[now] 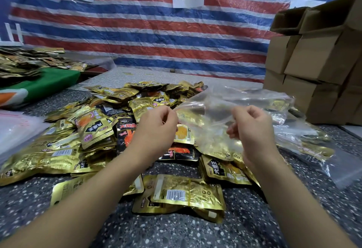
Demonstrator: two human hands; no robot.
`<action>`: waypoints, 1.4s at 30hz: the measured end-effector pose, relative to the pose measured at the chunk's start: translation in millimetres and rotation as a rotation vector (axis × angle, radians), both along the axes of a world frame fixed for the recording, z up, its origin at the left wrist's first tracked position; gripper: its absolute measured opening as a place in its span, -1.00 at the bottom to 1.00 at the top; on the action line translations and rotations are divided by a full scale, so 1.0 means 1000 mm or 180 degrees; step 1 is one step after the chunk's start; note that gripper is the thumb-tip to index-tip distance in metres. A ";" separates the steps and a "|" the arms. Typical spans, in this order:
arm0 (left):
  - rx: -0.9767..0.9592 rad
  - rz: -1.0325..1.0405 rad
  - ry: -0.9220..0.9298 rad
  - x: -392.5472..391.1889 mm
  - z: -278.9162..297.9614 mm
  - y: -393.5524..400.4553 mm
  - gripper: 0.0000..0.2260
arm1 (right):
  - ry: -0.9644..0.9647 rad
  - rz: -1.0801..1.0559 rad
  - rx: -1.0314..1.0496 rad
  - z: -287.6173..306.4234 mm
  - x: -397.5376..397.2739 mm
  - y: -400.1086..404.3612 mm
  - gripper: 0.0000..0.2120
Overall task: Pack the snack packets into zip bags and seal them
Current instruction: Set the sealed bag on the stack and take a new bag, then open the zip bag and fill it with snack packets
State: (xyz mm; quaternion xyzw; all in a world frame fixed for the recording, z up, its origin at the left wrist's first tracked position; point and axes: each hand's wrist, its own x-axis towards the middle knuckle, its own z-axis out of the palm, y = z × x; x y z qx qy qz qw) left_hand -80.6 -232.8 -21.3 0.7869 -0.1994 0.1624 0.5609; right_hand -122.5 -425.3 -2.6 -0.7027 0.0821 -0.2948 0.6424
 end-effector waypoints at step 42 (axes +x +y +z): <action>-0.0584 -0.0237 -0.0203 0.033 0.023 0.058 -0.46 | 0.2250 -0.0733 -0.3067 -0.029 0.022 -0.026 -0.49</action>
